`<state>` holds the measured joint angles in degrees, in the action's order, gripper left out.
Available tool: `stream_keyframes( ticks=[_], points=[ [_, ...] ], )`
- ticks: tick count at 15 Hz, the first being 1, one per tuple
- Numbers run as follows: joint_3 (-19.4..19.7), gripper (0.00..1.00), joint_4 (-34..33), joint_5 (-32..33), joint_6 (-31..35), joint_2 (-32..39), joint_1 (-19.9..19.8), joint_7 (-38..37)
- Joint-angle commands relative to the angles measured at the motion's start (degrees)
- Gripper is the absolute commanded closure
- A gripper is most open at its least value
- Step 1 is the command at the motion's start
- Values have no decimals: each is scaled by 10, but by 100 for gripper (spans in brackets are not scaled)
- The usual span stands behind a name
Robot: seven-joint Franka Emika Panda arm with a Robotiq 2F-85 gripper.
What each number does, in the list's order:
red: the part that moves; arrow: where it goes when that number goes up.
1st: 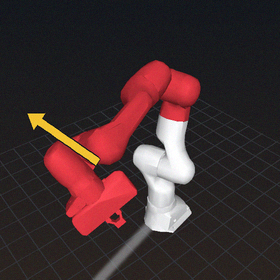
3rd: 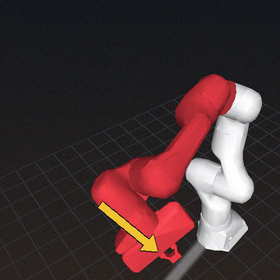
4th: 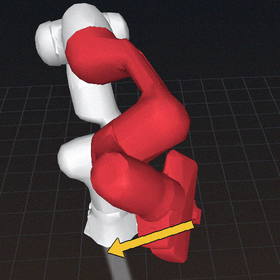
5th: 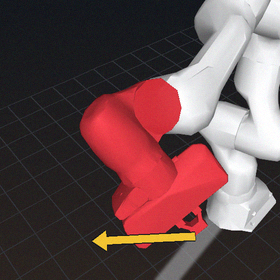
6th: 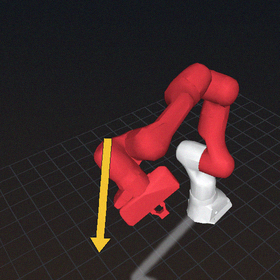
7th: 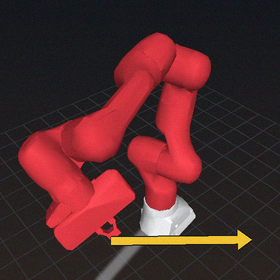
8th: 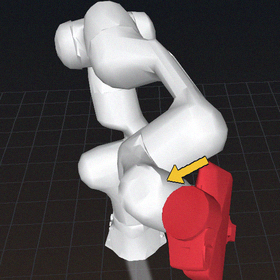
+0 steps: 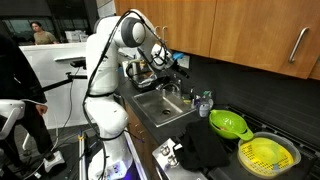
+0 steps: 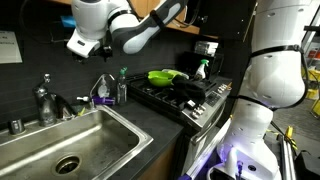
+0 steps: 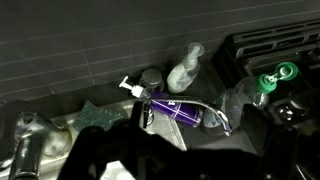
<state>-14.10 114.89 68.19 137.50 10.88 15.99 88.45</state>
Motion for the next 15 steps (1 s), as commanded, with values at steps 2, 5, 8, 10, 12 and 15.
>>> stream_keyframes(
  ticks=[2,5,8,10,12,15],
  points=[
    [-1,0,76,-16,39,-66,-18,-31],
    [1,0,111,-34,84,-86,-25,-29],
    [7,0,144,-52,116,-104,-33,-21],
    [11,0,165,-67,113,-118,-37,-4],
    [15,0,187,-91,90,-137,-40,28],
    [23,0,211,-136,76,-161,-42,94]
  ],
)
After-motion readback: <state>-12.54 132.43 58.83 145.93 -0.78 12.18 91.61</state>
